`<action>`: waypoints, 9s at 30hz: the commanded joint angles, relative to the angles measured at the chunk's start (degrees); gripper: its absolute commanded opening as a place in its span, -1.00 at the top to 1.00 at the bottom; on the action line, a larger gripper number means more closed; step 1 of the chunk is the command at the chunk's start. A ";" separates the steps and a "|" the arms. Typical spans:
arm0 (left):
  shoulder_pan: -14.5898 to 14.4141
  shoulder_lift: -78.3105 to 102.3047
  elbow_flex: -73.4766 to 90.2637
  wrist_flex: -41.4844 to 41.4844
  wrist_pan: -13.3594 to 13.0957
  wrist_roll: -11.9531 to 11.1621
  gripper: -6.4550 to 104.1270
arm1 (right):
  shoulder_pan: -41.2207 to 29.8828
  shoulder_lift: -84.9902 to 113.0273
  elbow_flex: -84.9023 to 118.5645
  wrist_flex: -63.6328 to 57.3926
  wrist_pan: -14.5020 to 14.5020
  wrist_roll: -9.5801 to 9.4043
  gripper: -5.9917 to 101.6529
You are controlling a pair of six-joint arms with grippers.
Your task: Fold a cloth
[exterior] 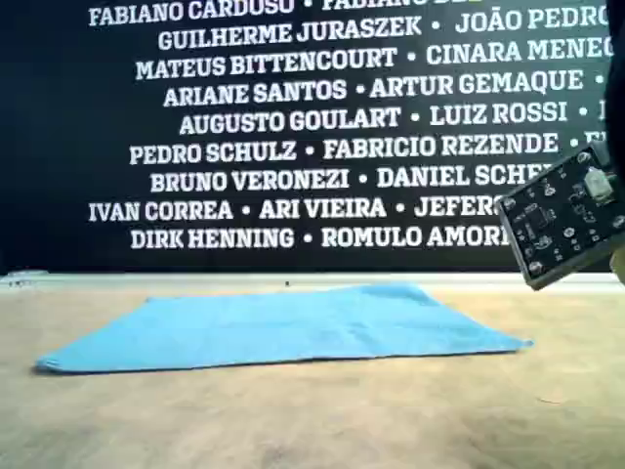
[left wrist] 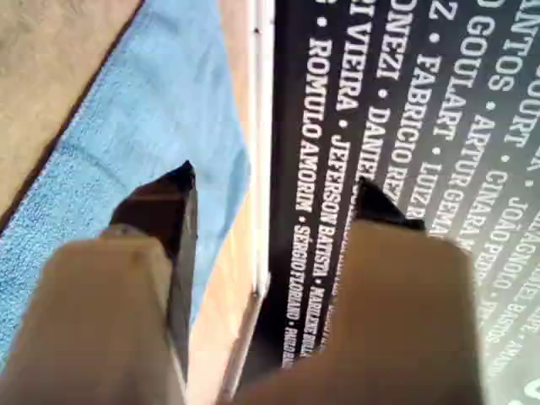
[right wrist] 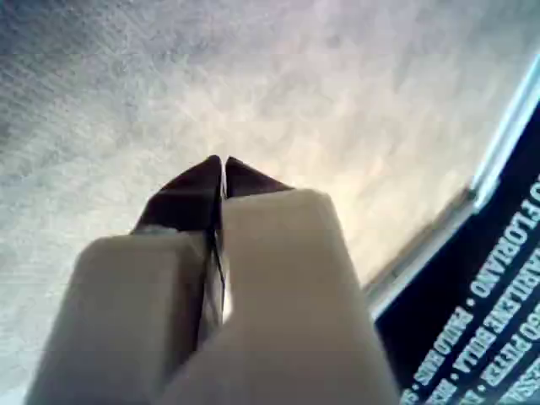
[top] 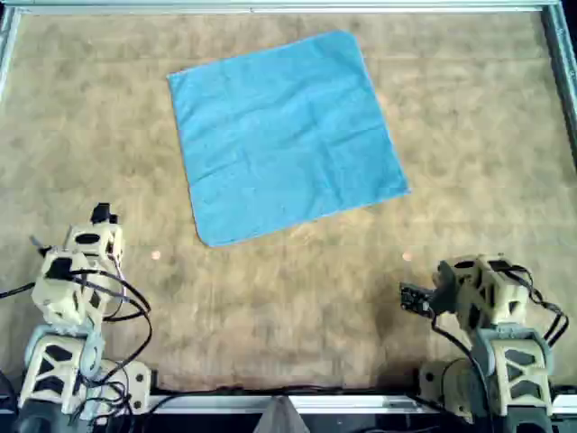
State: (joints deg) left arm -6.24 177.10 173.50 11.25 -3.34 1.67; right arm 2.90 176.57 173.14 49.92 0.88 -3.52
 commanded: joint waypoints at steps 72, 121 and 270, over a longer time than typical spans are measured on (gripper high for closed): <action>-29.62 1.05 -0.97 9.32 0.44 -0.44 -0.52 | 4.83 2.11 0.88 -37.44 -0.62 -0.53 -0.01; -26.63 -76.82 -46.32 10.02 0.35 -9.14 -0.58 | 4.22 -72.95 -47.20 -31.20 -0.62 -4.31 -0.04; -13.62 -62.05 -48.96 8.88 0.44 -5.01 0.88 | 19.25 -76.82 -55.81 -30.67 0.35 5.54 0.88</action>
State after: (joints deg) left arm -21.53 114.08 131.22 21.45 -3.08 -3.78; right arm 22.32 102.13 123.93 23.55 1.49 1.85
